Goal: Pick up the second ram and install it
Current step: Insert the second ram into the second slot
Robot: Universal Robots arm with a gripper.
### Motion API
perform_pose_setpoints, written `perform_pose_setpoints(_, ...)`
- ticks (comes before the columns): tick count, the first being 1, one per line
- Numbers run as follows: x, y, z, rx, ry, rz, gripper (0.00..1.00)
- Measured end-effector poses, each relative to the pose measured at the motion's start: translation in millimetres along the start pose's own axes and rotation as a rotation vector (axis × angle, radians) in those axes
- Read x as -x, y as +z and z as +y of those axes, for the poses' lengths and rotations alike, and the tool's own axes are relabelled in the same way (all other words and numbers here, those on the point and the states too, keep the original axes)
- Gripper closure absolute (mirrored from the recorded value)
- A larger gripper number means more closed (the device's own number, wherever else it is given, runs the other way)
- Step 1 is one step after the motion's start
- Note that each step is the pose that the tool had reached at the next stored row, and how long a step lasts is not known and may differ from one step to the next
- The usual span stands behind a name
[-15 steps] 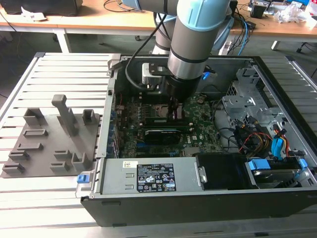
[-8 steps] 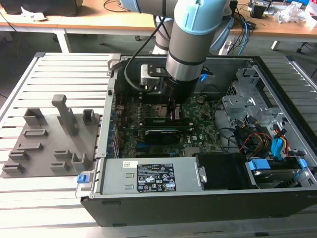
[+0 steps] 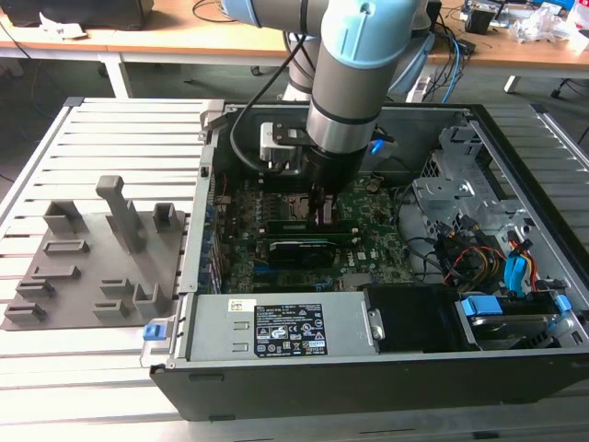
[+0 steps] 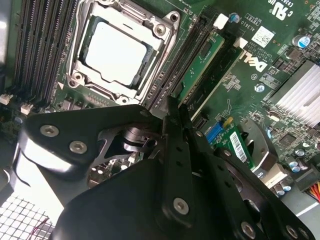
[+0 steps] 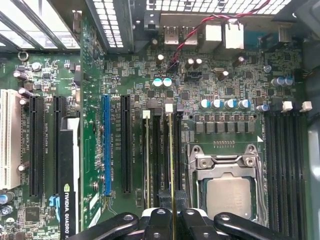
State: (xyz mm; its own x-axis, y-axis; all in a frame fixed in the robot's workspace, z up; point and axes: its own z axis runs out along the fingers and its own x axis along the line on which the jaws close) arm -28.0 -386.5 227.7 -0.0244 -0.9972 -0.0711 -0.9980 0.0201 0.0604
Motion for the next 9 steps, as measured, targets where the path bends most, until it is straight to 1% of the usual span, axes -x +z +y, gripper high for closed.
perform_pose_setpoints(3, -0.2, 1.8, -0.1, 0.0003, 0.0, 0.0002, 0.86)
perform_pose_setpoints(9, -0.1, 2.1, -0.1, 0.0002, 0.0, 0.0004, 0.86)
